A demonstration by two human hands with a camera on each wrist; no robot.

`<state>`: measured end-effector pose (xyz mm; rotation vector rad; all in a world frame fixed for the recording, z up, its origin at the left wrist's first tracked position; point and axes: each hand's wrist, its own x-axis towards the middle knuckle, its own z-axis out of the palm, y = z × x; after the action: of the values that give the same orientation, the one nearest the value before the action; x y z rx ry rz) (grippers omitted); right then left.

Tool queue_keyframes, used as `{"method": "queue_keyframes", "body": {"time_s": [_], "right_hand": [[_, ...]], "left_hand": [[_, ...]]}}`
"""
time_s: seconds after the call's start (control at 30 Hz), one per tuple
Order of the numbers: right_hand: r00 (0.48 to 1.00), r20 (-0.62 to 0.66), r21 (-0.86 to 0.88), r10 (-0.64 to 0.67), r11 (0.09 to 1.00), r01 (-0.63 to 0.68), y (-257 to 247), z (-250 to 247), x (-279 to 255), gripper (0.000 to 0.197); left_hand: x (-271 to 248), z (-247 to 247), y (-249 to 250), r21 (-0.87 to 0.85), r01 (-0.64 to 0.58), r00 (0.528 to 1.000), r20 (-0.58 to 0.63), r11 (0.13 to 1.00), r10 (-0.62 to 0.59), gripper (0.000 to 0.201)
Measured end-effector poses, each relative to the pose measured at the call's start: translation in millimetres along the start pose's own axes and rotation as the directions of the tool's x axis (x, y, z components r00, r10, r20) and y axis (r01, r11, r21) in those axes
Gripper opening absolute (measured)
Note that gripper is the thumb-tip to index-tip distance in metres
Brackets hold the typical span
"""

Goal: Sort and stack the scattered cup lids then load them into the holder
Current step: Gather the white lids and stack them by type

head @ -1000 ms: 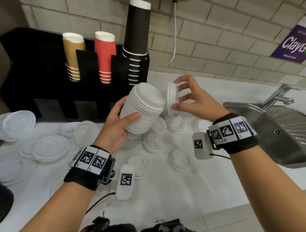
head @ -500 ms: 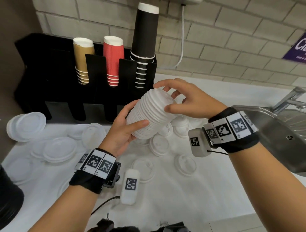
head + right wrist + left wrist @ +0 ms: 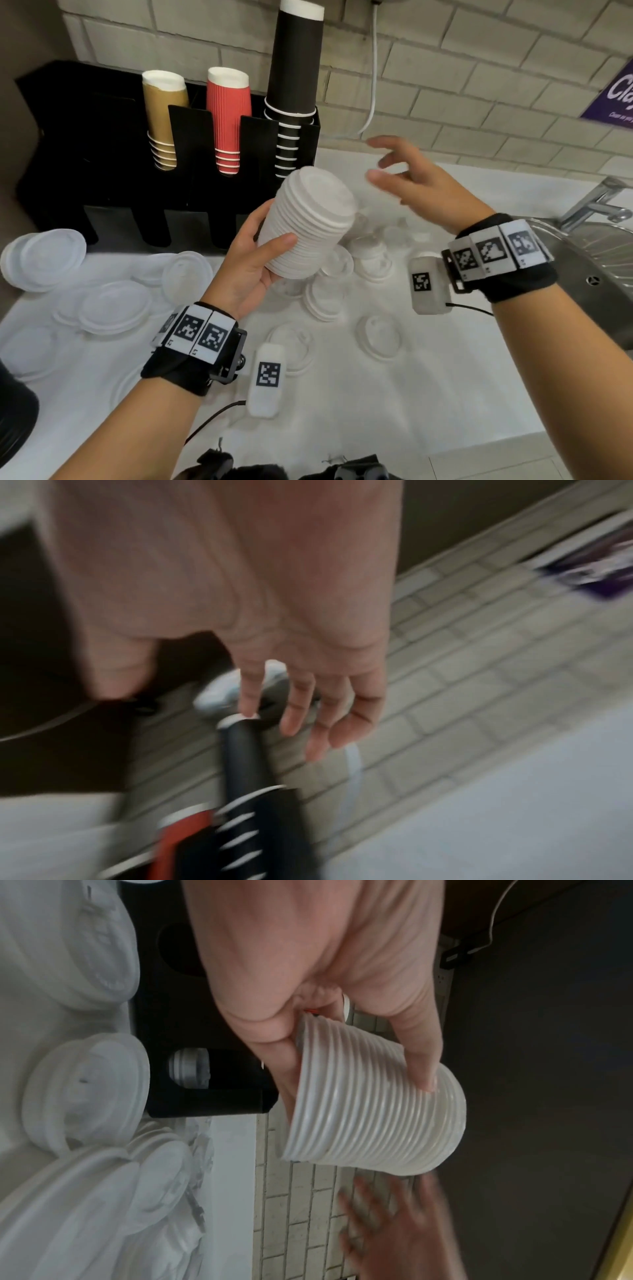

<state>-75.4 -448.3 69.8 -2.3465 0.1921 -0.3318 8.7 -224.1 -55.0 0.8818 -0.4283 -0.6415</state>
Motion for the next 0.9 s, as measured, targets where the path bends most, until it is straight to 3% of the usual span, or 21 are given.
{"method": "queue_keyframes", "body": {"time_s": [0.1,0.2,0.27,0.33,0.53,0.67,0.83,0.9], "right_hand": [[0.951,-0.169,0.000,0.258,0.965,-0.262,57,-26,6,0.040],[0.852,-0.090,-0.281,0.516,0.807,-0.519,116,-42,4,0.047],[0.766,-0.046,-0.445,0.641,0.673,-0.591,144,-41,-1,0.053],[0.718,-0.044,-0.537,0.694,0.590,-0.603,161,-32,-6,0.067],[0.697,0.005,-0.617,0.717,0.551,-0.562,185,-2,-12,0.097],[0.714,-0.054,-0.614,0.699,0.541,-0.575,193,7,-12,0.089],[0.771,-0.150,-0.488,0.618,0.632,-0.602,188,-17,-12,0.079],[0.772,-0.141,-0.488,0.619,0.635,-0.599,183,-27,-15,0.077]], "left_hand": [[1,-4,4,-0.029,-0.017,1.000,-0.008,0.999,0.017,0.101],[1,-9,7,-0.051,-0.032,0.999,-0.002,0.998,0.032,0.100],[1,-12,8,-0.049,-0.037,0.999,-0.002,0.998,0.037,0.097],[1,-15,8,-0.032,-0.042,0.999,-0.007,0.999,0.042,0.095],[1,-18,11,-0.002,-0.057,0.998,-0.009,0.998,0.057,0.094],[-1,-18,13,0.011,-0.059,0.998,-0.025,0.998,0.060,0.100],[-3,-18,14,0.025,-0.058,0.998,-0.037,0.998,0.059,0.101],[-2,-16,14,0.027,-0.059,0.998,-0.034,0.998,0.060,0.100]]}}
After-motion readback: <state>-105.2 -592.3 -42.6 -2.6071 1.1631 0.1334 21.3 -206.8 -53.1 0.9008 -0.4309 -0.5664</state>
